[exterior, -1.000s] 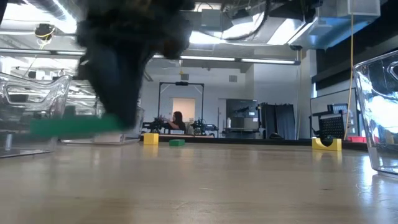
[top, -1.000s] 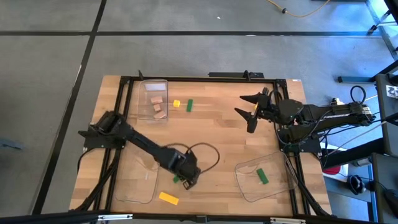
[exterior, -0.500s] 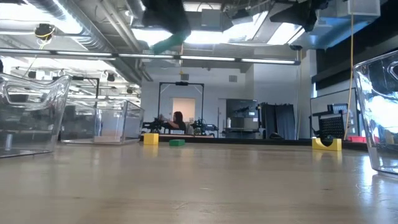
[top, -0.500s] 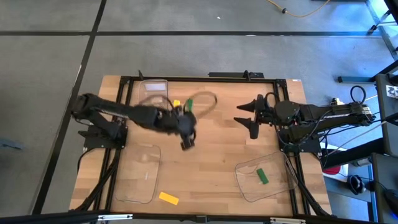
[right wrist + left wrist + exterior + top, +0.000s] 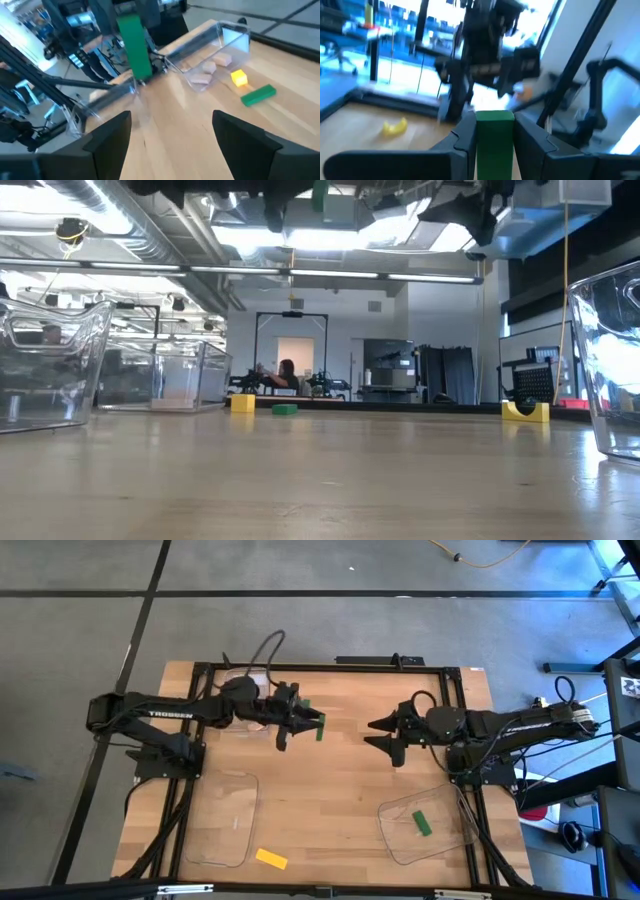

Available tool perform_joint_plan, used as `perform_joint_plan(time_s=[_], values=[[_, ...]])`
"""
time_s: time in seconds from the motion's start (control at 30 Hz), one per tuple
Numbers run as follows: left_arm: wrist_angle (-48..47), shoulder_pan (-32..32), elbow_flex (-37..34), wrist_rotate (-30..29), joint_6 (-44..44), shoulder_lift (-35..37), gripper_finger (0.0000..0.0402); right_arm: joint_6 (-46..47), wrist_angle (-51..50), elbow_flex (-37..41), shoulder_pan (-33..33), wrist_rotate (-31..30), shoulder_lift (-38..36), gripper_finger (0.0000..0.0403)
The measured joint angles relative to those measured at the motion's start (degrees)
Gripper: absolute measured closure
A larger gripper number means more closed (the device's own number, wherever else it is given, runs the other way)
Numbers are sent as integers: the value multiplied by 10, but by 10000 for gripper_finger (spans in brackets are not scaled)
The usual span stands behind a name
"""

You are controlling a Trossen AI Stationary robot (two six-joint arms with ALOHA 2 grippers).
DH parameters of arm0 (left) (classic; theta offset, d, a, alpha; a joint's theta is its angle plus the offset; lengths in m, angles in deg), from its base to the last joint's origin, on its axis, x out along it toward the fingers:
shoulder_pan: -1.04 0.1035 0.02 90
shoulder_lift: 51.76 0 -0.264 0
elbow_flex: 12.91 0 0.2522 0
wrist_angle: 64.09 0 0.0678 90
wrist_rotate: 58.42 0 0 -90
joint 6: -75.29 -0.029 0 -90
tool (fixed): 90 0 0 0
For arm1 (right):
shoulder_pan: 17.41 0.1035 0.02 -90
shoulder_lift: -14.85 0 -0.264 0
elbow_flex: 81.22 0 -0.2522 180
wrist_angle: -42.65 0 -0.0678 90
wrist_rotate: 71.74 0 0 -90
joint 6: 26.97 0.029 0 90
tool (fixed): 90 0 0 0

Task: Sort & place blocks by color
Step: Put the bottom green block into the bottom right transparent bin

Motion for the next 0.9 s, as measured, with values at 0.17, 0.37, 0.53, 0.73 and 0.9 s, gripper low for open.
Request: perform_joint_plan(time_s=[0.17, 0.37, 0.53, 0.73, 0.9], values=[[29, -13, -10, -11, 24, -10, 315, -75, 52, 0, 0, 22, 40, 122], [44, -41, -9, -88, 22, -9, 315, -92, 117, 0, 0, 37, 76, 122], [50, -64, -1, -131, 12, -30, 315, -90, 167, 0, 0, 37, 121, 122], [58, -83, 53, -131, 10, -89, 315, -77, 236, 0, -1, 88, 165, 122], [61, -85, 81, -128, 10, -116, 315, -78, 275, 0, -1, 113, 171, 122]])
